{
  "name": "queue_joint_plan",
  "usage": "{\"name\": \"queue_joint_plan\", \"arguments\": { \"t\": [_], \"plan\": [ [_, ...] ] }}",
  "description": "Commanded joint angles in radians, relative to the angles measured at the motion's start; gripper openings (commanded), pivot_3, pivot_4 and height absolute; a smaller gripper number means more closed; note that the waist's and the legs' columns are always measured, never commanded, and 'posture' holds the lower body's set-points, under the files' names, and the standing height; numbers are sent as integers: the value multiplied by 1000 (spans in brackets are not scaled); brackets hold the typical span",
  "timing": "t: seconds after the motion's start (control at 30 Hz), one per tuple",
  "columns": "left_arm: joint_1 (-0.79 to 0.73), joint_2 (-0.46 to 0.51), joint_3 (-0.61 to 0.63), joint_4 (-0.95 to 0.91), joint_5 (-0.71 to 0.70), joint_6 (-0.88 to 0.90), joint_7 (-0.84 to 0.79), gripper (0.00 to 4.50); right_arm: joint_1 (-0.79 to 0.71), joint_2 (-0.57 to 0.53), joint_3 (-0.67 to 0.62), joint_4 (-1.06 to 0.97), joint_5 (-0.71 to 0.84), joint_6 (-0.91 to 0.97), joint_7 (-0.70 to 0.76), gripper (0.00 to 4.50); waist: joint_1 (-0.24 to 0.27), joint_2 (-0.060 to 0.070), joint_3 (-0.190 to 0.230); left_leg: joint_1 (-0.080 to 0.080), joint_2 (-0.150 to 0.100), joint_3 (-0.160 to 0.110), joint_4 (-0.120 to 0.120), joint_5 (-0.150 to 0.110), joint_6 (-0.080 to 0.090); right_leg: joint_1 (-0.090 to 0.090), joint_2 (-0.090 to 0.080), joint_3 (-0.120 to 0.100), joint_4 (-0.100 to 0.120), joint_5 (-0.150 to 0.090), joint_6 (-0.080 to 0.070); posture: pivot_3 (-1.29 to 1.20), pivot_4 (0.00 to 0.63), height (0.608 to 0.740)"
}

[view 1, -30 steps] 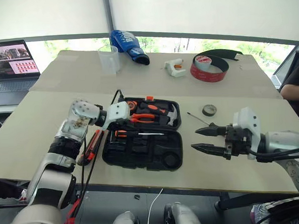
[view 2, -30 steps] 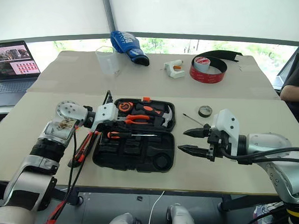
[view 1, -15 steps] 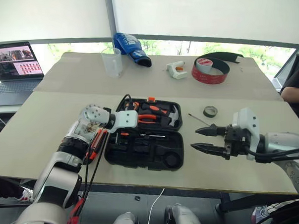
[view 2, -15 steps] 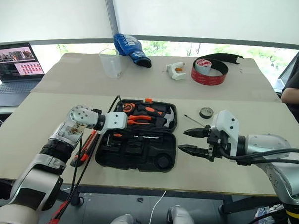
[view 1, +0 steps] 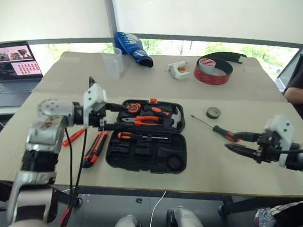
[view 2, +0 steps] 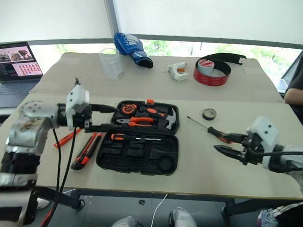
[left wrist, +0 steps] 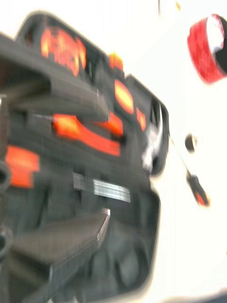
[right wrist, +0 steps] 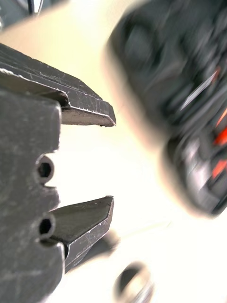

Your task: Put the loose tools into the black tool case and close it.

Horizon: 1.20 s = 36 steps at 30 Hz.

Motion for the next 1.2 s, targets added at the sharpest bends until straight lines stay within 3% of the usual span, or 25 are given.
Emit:
{"name": "queue_joint_plan", "arguments": {
  "t": [0.03, 0.33, 0.6, 0.63, 0.67, 0.73, 0.8, 1.07, 1.2],
  "plan": [
    [8, 65, 46, -170, -138, 157, -17, 4500, -80, -38, 24, 143, -84, -82, 10, 3296, -1, 0, 0, 0, 0, 0, 0, 0, 0, 0, 0, 0, 0, 0, 0, 0, 150, 730],
    [20, 106, 14, -263, -177, 201, 10, 4500, -475, 87, 271, 550, -228, -122, 20, 3296, -24, 3, 0, 5, 0, 0, -3, 3, -4, 2, 1, 3, 2, -1, -2, 0, 150, 730],
    [75, 122, -8, -280, -158, 158, 27, 4500, -523, 142, 343, 693, -272, -178, 90, 3296, -15, 5, 1, 3, 0, 0, -4, 3, -5, 1, 1, 2, 2, -2, -5, 0, 150, 730],
    [74, 123, -6, -278, -156, 157, 34, 4500, -522, 148, 343, 694, -271, -178, 94, 2796, -15, 5, 1, 3, 0, 0, -4, 3, -5, 1, 1, 2, 2, -2, -4, 0, 150, 730],
    [73, 123, -5, -276, -153, 153, 40, 4500, -519, 151, 343, 692, -269, -176, 99, 2294, -16, 5, 1, 3, 0, 0, -3, 3, -5, 1, 1, 2, 2, -2, -4, 0, 150, 730],
    [74, 125, -5, -272, -149, 145, 43, 4500, -512, 154, 341, 681, -269, -182, 104, 1876, -18, 5, 1, 3, 0, 0, -3, 3, -5, 1, 1, 2, 3, -3, -4, 0, 150, 730],
    [81, 132, -2, -274, -152, 147, 44, 4500, -498, 146, 328, 658, -264, -188, 108, 1126, -19, 5, 1, 4, 0, 0, -4, 3, -5, 1, 1, 2, 3, -3, -4, 0, 150, 730],
    [156, 236, 39, -262, -157, 127, -10, 4500, -459, 49, 238, 355, -159, -108, 171, 1056, -24, 14, 6, 3, 0, 0, -4, 3, -5, -1, 1, 4, 4, -3, -4, 0, 150, 730],
    [231, 293, 93, -276, -179, 131, -25, 4500, -504, 66, 342, 78, -82, -5, 225, 1056, -28, 14, 6, 5, 2, -1, -5, 4, -7, -1, 1, 4, 4, -4, -5, 0, 150, 730]
  ]
}}
